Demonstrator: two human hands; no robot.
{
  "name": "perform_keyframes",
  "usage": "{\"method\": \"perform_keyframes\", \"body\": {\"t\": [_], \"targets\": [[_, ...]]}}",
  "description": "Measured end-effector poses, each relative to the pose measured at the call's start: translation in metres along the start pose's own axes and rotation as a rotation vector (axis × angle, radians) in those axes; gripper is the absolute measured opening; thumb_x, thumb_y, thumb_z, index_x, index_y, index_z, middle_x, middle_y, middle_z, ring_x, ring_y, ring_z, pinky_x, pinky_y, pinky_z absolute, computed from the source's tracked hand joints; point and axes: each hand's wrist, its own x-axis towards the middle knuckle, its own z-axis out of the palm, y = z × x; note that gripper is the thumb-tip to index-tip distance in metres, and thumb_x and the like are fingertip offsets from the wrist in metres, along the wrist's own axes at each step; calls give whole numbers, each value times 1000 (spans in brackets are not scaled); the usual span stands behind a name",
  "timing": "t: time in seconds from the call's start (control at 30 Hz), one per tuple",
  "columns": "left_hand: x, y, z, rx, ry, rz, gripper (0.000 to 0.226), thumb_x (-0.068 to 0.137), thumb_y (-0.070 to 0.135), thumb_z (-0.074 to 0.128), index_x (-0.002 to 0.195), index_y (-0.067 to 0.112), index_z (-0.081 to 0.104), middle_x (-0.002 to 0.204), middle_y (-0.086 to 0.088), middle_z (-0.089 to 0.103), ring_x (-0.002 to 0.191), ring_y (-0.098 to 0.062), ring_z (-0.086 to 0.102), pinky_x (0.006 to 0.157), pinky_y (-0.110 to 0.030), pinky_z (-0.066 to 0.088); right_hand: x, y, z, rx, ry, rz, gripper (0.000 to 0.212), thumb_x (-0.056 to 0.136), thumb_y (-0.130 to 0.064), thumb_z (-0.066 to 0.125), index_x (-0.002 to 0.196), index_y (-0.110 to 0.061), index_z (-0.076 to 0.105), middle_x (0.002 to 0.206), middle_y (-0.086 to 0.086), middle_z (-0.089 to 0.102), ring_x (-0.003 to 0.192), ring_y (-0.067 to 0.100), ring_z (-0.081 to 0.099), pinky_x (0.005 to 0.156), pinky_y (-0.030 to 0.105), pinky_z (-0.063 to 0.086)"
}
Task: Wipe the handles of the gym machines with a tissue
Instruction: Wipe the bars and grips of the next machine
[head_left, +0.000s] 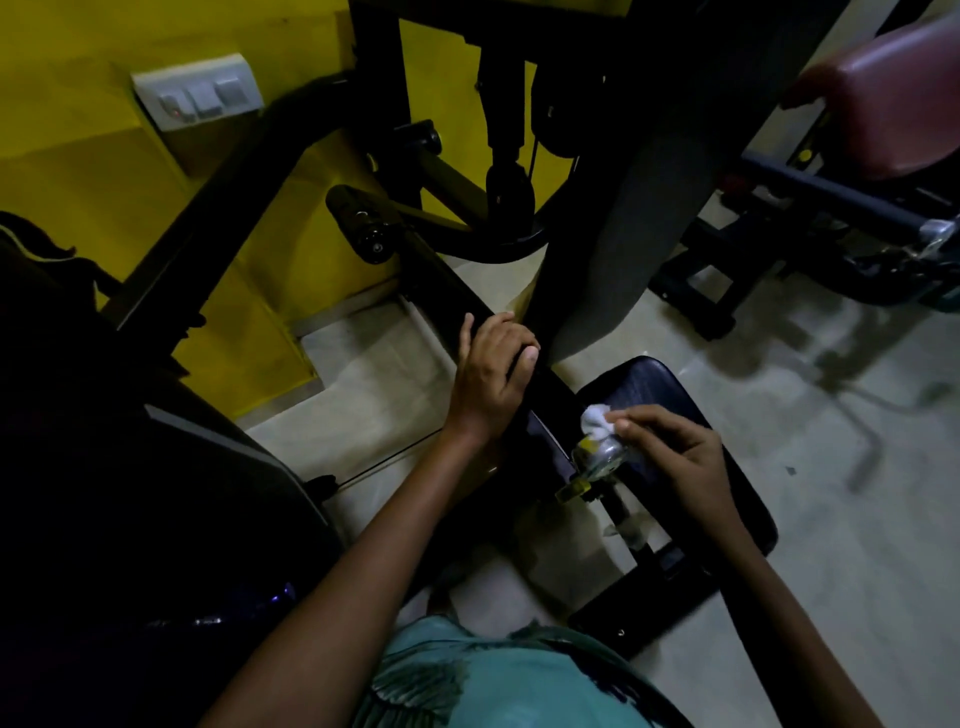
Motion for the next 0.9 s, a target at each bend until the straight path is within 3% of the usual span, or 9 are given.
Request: {"method": "perform_keyframes", "body": {"t": [0.1, 0.17, 0.27, 0.3, 0.33, 0.43, 0.53, 0.7, 0.9], "targets": [[0, 0, 0, -9, 1, -7, 42, 94, 32, 30, 87, 7, 63, 97, -5, 64, 121, -15, 43, 113, -49, 12, -10, 13, 5, 219, 159, 317, 20, 89, 2, 52, 81, -11, 66, 69, -3, 69, 59, 9, 62, 49, 16, 50], [0, -2, 1, -9, 3, -14, 42, 94, 32, 30, 87, 7, 63, 98, -5, 64, 121, -14, 42, 113, -49, 12, -19, 22, 12, 471, 128, 521, 7, 87, -6, 57, 92, -4, 62, 82, 8, 67, 59, 11, 64, 47, 16, 50], [-1, -3, 2, -10, 2, -9, 42, 94, 32, 30, 87, 7, 63, 99, -5, 64, 120, -14, 43, 113, -48, 12, -33, 40, 22, 810, 76, 672, 84, 44, -25, 90, 115, 5, 56, 110, 24, 63, 84, 22, 68, 65, 23, 57], [-1, -3, 2, -8, 3, -8, 42, 94, 32, 30, 88, 7, 63, 99, -5, 64, 120, -14, 43, 113, -49, 12, -36, 42, 25, 865, 95, 673, 92, 38, -26, 92, 116, 6, 55, 112, 27, 62, 90, 24, 67, 71, 25, 58], [-1, -3, 2, -7, 6, -6, 41, 94, 32, 30, 88, 7, 63, 99, -5, 64, 120, -14, 43, 113, -49, 13, -38, 43, 28, 871, 132, 636, 82, 45, -25, 89, 113, 6, 57, 109, 26, 63, 89, 24, 67, 73, 25, 57], [-1, -3, 2, -2, 15, 2, 41, 94, 31, 31, 88, 7, 63, 99, -5, 64, 119, -13, 43, 112, -50, 13, -40, 33, 32, 640, 397, 530, 4, 86, -9, 59, 86, -7, 63, 79, 10, 67, 66, 16, 64, 59, 22, 52], [-1, -4, 3, 3, 15, 3, 42, 94, 32, 30, 88, 6, 64, 99, -6, 65, 119, -13, 43, 113, -50, 13, -44, 22, 33, 298, 541, 256, 22, 86, -3, 61, 72, -20, 66, 70, -3, 67, 72, 15, 61, 67, 29, 51], [-1, -3, 3, -2, 22, -11, 44, 94, 32, 29, 88, 5, 64, 100, -8, 64, 119, -13, 42, 113, -48, 12, -54, 26, 40, -214, 529, -182, 26, 78, 5, 68, 80, -20, 61, 81, -4, 60, 74, -1, 59, 69, 12, 48], [-1, -3, 3, 3, 23, -5, 43, 94, 32, 30, 88, 6, 64, 100, -9, 65, 119, -15, 43, 113, -51, 14, -54, 28, 40, -226, 553, -239, 24, 76, 10, 68, 83, -13, 64, 82, -5, 59, 75, -2, 58, 69, 12, 48]]}}
